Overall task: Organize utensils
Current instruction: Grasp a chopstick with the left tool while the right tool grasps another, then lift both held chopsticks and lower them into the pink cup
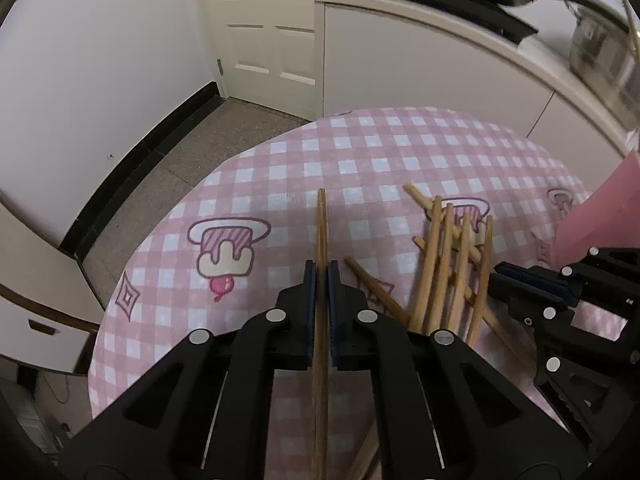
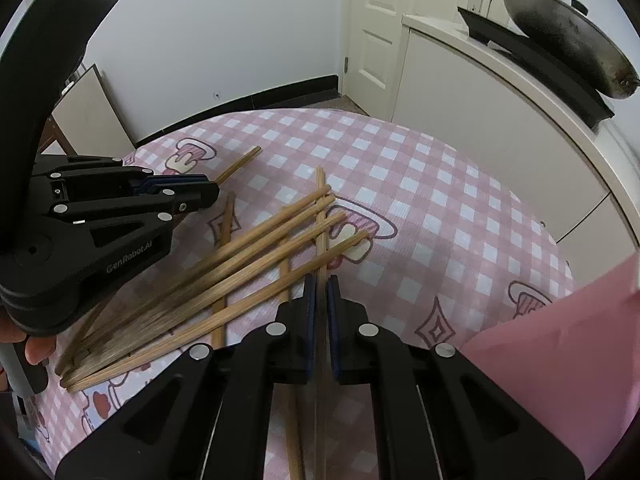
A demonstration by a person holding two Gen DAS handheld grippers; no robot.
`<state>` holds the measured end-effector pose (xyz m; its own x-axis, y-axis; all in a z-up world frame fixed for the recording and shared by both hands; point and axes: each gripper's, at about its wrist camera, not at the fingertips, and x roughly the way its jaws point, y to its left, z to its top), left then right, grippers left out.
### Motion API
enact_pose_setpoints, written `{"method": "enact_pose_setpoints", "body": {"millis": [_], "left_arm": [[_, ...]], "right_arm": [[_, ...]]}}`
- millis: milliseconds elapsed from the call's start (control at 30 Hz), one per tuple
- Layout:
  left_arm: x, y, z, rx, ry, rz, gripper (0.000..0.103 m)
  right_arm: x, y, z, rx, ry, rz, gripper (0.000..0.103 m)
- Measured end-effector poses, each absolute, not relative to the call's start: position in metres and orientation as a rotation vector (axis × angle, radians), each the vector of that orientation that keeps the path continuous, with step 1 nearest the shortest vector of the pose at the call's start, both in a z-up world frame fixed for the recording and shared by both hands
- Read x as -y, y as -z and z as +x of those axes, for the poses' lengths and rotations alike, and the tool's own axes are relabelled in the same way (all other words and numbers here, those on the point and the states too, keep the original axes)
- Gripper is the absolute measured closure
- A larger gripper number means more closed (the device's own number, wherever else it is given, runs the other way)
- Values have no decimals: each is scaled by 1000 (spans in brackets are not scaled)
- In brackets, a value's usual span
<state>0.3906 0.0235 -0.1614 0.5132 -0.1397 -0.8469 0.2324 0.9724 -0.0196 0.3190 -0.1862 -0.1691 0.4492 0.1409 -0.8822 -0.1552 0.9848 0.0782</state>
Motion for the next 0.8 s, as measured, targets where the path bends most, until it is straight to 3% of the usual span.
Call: {"method": "enact_pose_setpoints", "body": {"millis": [500,800], "left_arm": [[-48,73,315,-818,317,20,97],[-34,78,286,-844,369,45,97]], "right_arm": [[198,121,268,-1027,-198,6,99],[208,145,221,-1124,-194,-28,99]]}}
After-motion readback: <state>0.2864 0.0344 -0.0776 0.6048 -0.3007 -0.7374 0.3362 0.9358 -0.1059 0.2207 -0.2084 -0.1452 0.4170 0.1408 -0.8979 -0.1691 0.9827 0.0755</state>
